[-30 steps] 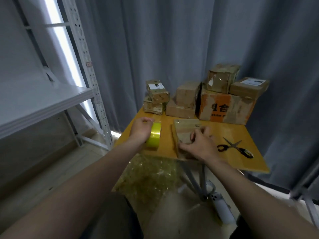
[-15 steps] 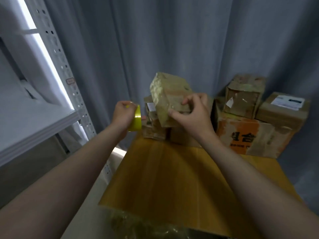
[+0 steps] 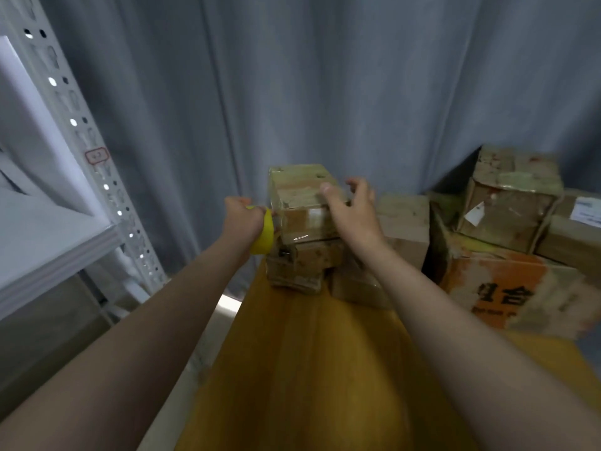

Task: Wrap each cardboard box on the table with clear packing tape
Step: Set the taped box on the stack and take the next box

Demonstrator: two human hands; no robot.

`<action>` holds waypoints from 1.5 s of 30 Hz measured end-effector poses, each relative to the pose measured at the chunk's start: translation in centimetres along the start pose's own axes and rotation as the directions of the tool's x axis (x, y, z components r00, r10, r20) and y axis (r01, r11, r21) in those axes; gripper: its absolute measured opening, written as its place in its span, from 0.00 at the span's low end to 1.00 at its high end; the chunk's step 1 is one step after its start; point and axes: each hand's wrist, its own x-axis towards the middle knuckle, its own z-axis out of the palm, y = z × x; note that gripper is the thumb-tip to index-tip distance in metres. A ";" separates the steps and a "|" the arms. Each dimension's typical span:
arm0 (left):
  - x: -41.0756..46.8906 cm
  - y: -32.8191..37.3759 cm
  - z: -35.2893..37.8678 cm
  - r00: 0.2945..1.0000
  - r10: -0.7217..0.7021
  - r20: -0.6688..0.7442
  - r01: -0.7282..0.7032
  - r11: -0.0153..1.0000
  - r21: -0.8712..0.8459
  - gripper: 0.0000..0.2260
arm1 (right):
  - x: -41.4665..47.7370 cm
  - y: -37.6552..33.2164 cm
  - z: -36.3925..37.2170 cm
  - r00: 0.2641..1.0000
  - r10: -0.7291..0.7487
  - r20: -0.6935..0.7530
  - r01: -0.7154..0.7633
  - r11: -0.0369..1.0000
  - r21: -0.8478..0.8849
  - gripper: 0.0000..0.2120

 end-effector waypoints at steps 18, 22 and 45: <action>2.7 0.6 0.9 0.997 0.077 -0.022 -0.076 0.996 0.047 0.25 | 0.0 -1.1 2.8 0.937 0.350 0.019 -0.316 0.820 0.476 0.34; 6.7 -1.6 0.1 0.999 -0.037 0.017 0.036 0.999 0.027 0.47 | -1.3 -1.0 3.1 0.939 0.338 0.055 -0.333 0.864 0.377 0.31; 2.1 -5.3 -0.8 0.965 0.242 0.098 -0.216 0.530 0.820 0.12 | -3.2 0.8 4.9 0.826 0.534 0.181 -0.509 0.568 0.647 0.43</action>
